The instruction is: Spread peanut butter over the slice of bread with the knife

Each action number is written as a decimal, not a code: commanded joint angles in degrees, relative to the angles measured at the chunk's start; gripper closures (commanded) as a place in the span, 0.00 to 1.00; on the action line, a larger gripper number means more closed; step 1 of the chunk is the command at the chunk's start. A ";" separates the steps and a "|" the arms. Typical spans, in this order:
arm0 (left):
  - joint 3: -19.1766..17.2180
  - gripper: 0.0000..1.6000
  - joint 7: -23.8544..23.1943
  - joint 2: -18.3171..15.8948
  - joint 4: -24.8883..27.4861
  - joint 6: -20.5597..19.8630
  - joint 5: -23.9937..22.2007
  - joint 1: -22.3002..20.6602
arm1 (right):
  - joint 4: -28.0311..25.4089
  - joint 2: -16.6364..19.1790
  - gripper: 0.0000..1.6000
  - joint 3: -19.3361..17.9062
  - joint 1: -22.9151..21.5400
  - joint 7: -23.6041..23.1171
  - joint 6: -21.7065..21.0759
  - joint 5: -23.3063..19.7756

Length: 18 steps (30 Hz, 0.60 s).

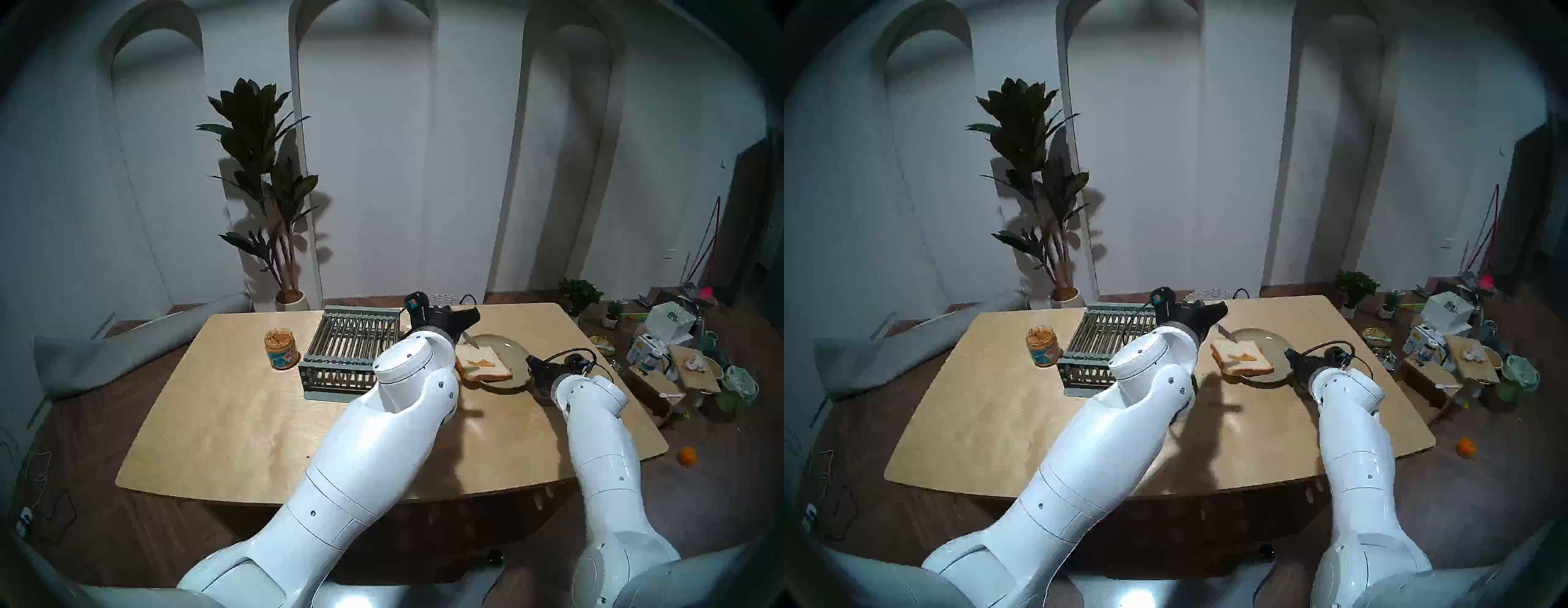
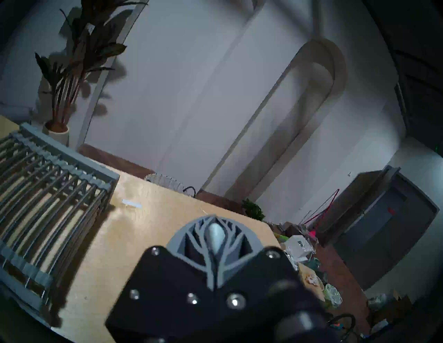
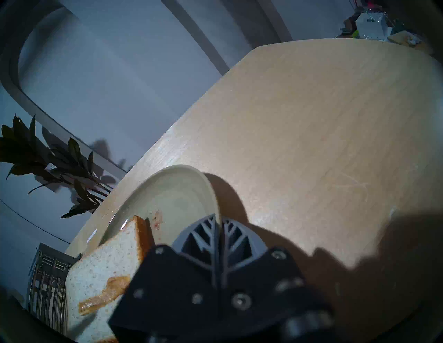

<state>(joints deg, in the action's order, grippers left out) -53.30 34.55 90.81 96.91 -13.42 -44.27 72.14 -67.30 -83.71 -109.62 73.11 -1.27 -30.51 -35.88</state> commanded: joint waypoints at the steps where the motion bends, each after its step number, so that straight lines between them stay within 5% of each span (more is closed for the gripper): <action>1: 2.48 1.00 0.86 -3.24 4.66 1.36 6.45 -1.27 | -1.35 -0.41 1.00 0.33 0.55 -0.20 -0.22 -0.02; 10: 3.91 1.00 2.53 -8.98 8.67 1.22 13.89 -1.06 | -3.66 -0.58 1.00 1.52 2.15 -1.40 0.68 0.70; 18: 3.84 1.00 3.83 -11.29 11.08 1.33 15.97 -0.14 | -7.89 -1.68 1.00 2.21 4.75 -0.98 2.71 1.98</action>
<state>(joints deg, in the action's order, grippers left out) -49.09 38.05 81.68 105.01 -12.70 -30.48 72.26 -70.95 -84.41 -107.72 76.23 -2.35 -29.62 -34.44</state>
